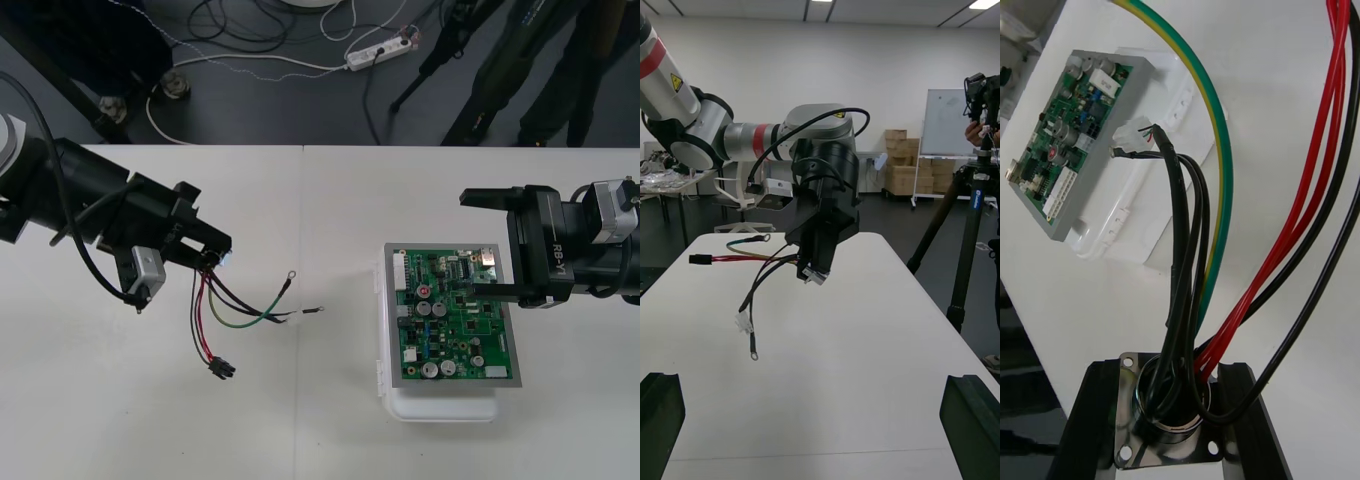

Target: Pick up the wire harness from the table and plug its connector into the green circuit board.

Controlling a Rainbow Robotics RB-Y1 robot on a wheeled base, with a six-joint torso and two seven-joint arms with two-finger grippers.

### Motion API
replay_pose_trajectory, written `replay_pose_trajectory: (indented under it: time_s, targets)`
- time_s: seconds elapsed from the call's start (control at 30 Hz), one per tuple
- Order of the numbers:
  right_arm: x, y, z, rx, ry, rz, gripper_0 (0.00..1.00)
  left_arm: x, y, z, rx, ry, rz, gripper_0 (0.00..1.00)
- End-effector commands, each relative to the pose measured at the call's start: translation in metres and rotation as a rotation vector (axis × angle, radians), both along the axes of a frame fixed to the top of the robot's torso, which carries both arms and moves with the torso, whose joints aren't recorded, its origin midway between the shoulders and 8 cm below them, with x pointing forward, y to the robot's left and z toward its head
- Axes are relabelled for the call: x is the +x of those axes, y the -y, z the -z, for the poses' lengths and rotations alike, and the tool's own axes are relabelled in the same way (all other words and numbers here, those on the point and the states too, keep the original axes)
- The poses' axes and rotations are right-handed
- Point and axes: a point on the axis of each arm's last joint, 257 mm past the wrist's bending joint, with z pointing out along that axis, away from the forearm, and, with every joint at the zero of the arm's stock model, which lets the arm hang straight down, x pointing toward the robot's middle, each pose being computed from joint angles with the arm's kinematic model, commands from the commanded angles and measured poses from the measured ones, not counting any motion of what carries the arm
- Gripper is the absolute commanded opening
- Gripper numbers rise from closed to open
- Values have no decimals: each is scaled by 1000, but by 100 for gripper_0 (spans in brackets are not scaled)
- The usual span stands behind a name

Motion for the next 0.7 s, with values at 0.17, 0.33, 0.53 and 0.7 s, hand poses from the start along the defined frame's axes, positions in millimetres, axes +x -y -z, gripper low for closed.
replay_pose_trajectory:
  time_s: [0.17,0.33,0.53,0.7]
  targets:
    - [-2,-2,-9,-26,-14,-26,100,-22,21,-17,-107,-215,-133,0]
    - [-2,-2,-9,-26,-13,-26,100,-27,36,-32,-183,-289,-192,0]
    - [-2,-2,-9,-24,-17,-27,100,-41,50,-41,-251,-397,-241,0]
    - [-2,-2,-9,-24,-17,-27,100,-61,58,-43,-292,-532,-266,0]
